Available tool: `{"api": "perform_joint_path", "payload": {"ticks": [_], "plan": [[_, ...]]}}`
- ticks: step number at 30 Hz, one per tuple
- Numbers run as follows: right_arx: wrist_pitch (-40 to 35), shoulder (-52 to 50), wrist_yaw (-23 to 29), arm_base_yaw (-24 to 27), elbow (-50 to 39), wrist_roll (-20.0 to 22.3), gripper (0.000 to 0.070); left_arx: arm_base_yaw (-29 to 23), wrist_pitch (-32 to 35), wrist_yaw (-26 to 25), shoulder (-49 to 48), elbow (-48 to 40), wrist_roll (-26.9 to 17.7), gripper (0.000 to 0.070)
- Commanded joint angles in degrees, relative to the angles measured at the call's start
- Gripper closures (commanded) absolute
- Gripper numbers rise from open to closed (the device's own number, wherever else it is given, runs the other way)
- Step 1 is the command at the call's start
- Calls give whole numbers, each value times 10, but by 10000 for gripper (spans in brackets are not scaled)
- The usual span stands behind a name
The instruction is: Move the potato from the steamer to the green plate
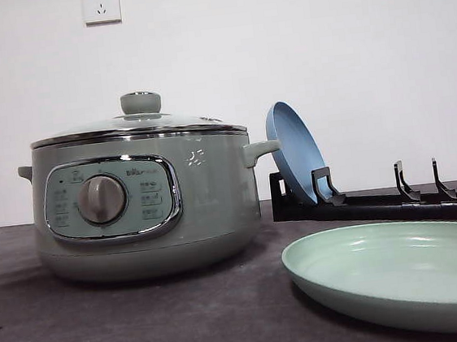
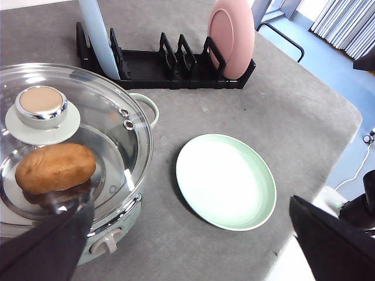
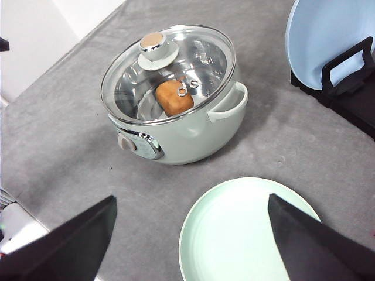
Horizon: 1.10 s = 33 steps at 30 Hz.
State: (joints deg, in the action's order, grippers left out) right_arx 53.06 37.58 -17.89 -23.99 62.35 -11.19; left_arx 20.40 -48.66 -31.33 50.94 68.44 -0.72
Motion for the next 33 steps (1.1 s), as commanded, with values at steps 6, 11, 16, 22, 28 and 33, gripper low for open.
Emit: {"api": "perform_joint_path", "payload": {"ticks": [6, 11, 16, 22, 28, 33], "plan": [[-7, 3, -1, -2, 7, -8, 178, 3, 0, -4, 8, 16, 3, 24], [-9, 3, -1, -2, 7, -8, 178, 3, -35, 27, 41, 50, 0, 24], [-25, 3, -1, -2, 7, -9, 178, 4, -92, 67, 111, 117, -2, 24], [-37, 3, -1, -2, 7, -11, 178, 8, -146, 152, 230, 226, 12, 27], [-37, 3, -1, -2, 7, -15, 178, 14, -169, 174, 361, 339, 14, 27], [-37, 4, -1, -2, 7, -15, 179, 27, -181, 234, 456, 411, -3, 27]]}}
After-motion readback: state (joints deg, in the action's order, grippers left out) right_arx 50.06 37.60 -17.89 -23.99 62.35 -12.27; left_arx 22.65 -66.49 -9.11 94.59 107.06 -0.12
